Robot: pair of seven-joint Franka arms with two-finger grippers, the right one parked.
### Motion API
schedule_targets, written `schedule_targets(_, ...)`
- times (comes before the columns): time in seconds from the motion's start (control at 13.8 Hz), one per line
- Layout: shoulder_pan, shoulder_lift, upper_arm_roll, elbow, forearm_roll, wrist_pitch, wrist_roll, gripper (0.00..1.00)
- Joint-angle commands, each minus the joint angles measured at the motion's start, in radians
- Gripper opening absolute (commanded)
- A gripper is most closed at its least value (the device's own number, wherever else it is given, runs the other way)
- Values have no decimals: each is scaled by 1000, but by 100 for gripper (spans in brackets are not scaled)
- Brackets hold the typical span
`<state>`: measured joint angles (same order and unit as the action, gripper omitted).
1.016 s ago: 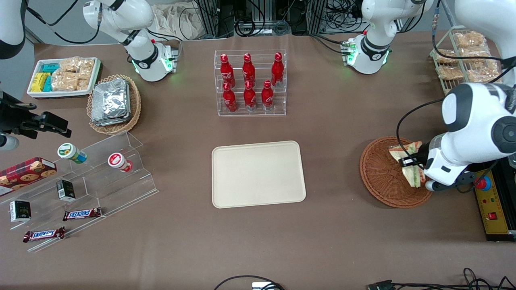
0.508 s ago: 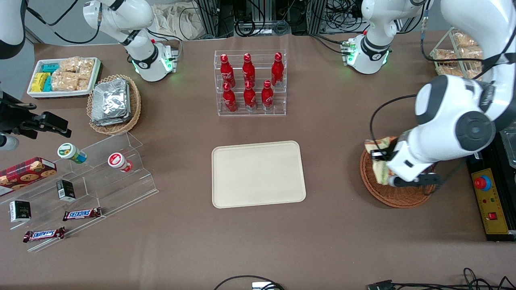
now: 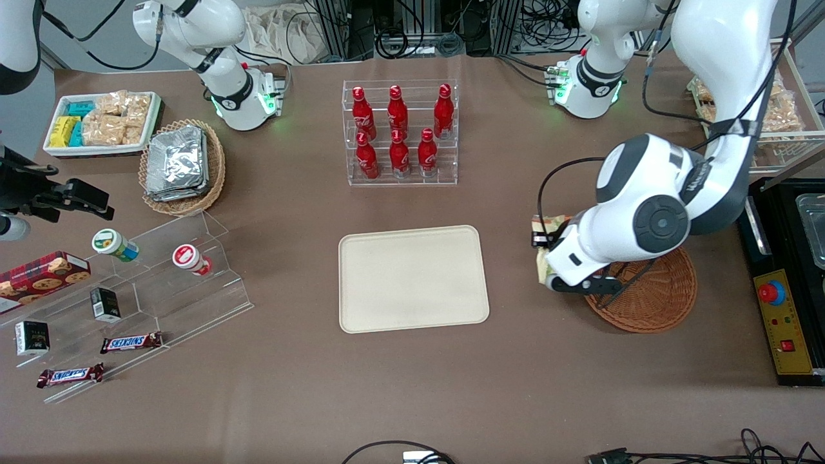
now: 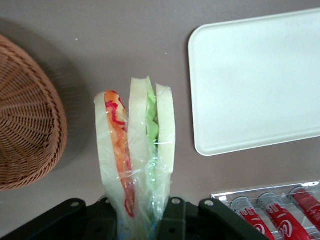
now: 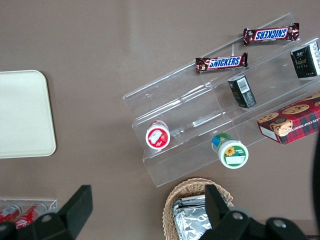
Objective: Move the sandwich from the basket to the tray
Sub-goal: 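Carry the sandwich with the left gripper over to the cream tray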
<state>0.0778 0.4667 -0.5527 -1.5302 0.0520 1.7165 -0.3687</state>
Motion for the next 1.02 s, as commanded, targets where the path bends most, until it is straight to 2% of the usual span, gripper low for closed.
schedule_targets(0.0,-90,70,-4,77,68,-17,-70,0)
schedule_targets(0.15,-113,110,-4,79,75,-5,-107,0)
schedule_targets(0.44,-194,199,-3,79,216,38,-113,0)
schedule_targets(0.94,-243,297,3,79,252,224,-216,0)
